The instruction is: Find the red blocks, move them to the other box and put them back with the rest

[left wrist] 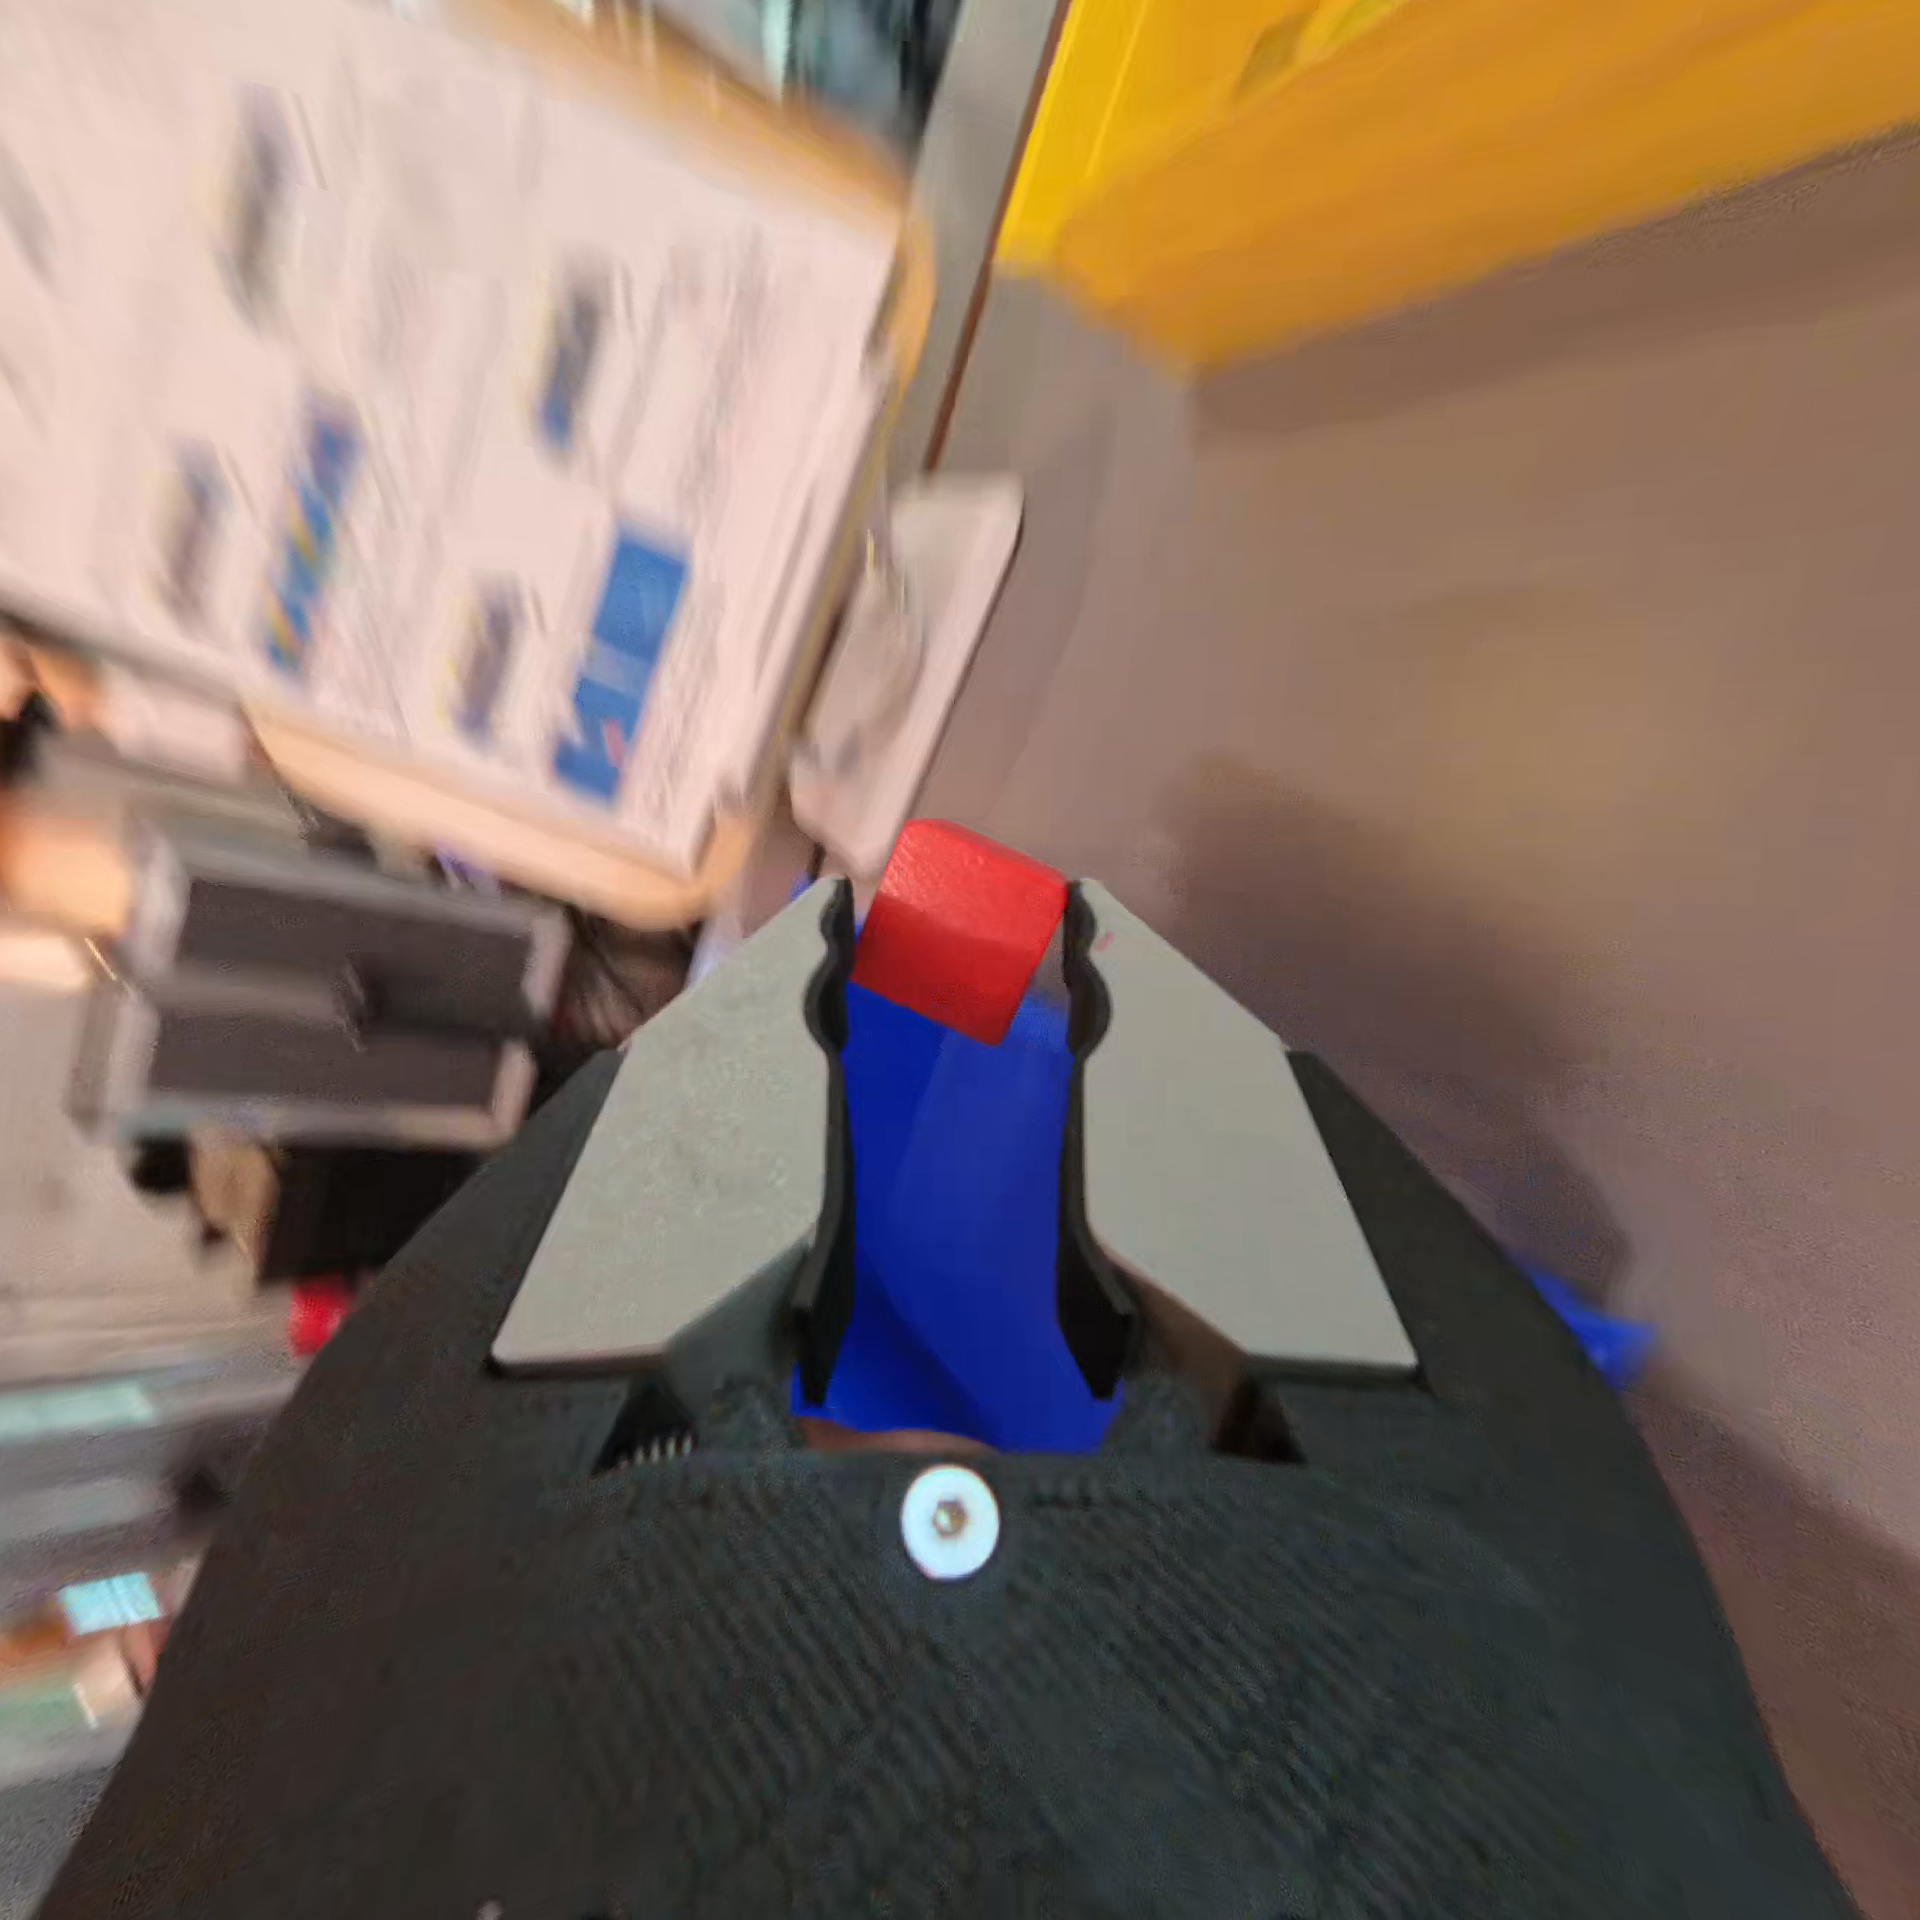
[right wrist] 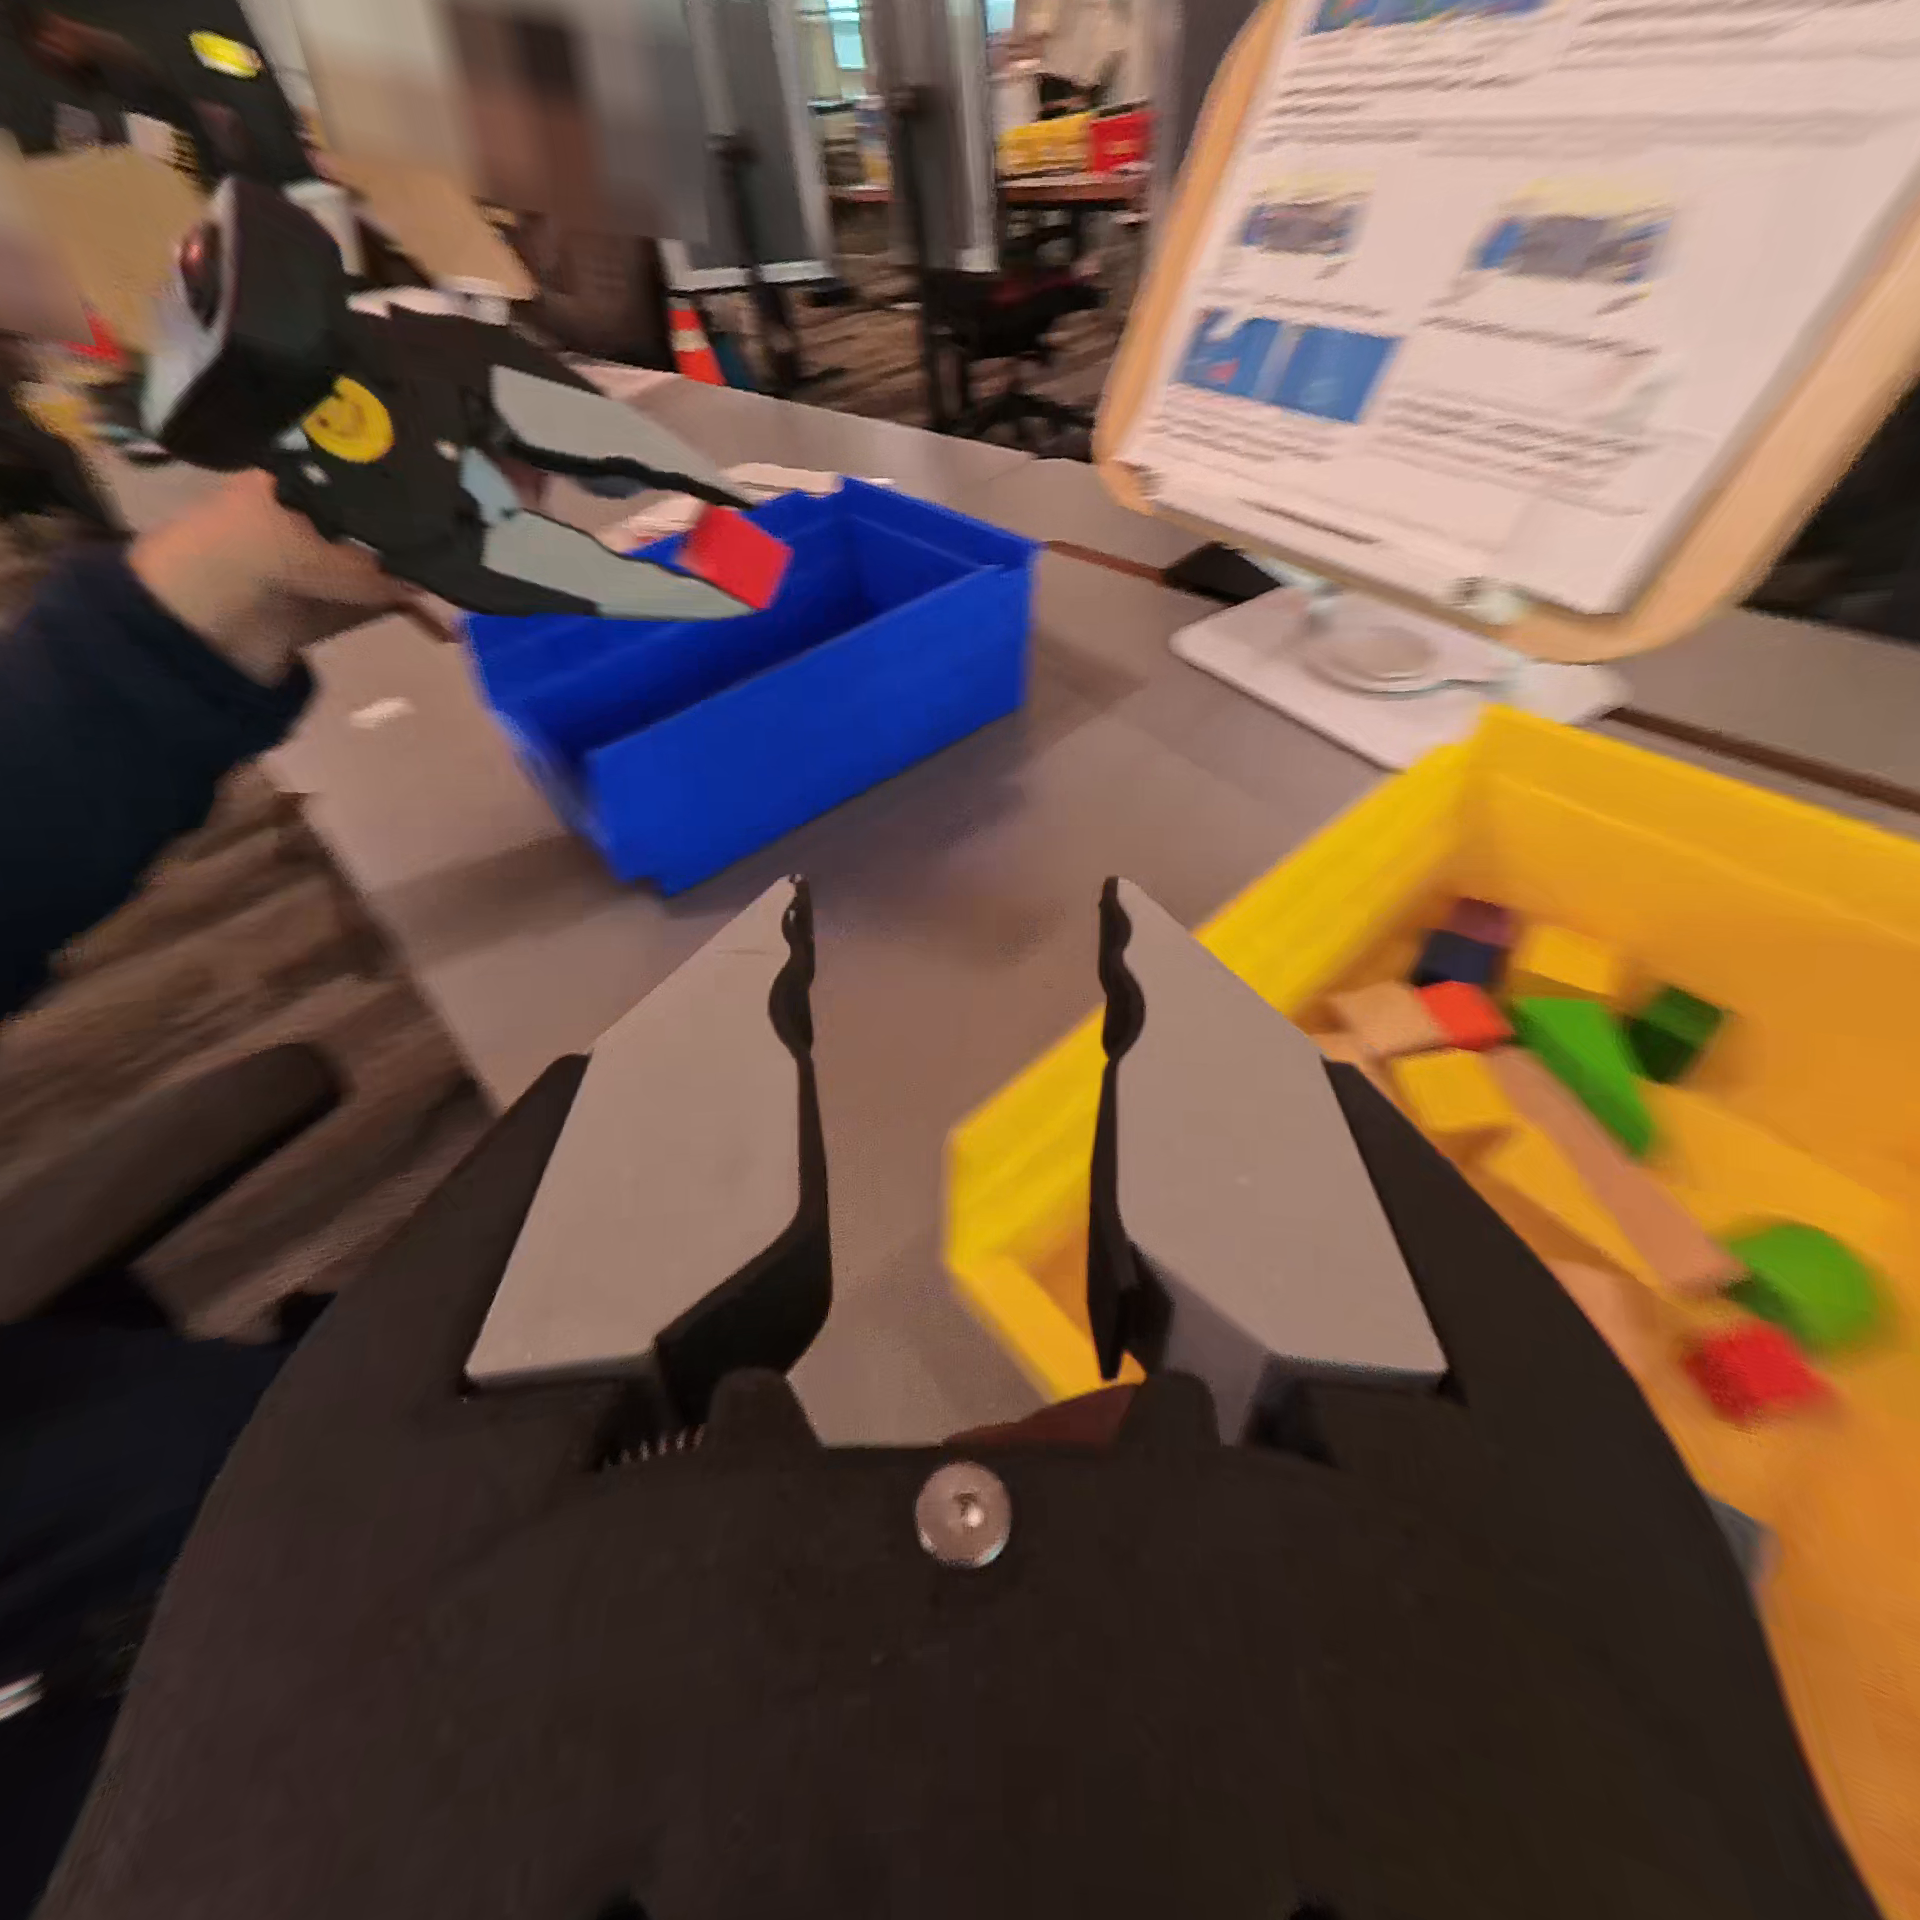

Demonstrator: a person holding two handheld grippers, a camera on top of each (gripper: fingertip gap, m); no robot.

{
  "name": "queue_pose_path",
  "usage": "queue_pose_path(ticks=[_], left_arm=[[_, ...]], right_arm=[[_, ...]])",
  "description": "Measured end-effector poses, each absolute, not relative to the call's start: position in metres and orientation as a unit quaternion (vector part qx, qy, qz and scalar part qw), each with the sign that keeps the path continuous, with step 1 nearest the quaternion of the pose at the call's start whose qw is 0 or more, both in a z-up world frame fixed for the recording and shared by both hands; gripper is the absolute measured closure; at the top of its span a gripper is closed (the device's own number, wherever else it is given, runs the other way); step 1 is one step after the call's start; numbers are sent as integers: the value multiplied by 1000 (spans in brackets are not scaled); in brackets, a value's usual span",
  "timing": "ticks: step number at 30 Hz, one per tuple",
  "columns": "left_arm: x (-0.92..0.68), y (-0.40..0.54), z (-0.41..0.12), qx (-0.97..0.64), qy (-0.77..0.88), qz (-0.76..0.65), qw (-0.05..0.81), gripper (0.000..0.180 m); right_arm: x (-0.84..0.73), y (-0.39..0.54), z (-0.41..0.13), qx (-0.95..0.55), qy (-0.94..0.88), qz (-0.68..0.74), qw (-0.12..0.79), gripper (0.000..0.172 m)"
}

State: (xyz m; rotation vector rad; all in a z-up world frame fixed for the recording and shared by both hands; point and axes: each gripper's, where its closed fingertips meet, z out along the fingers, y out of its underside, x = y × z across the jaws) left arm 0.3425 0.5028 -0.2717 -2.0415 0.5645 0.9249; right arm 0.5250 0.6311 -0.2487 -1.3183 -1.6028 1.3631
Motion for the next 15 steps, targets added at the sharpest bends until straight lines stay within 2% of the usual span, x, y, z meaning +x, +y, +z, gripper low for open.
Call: queue_pose_path(ticks=[5, 10, 11, 13, 15], left_arm=[[458, 530, -253, -697, 346, 415, 471, 142], [521, 545, -260, -652, 376, 422, 505, 143], [524, 547, -263, -651, 374, 428, 504, 143], [520, 550, -270, -660, 349, 437, 502, 146], [520, 547, -276, -678, 320, 410, 520, 148]], right_arm=[[517, 563, -254, -457, -625, 597, 211, 110], [508, 530, -269, -447, -638, 601, 178, 105], [507, 527, -271, -442, -639, 604, 174, 111], [508, 526, -271, -436, -641, 608, 172, 140], [508, 530, -277, -437, -658, 583, 192, 140]])
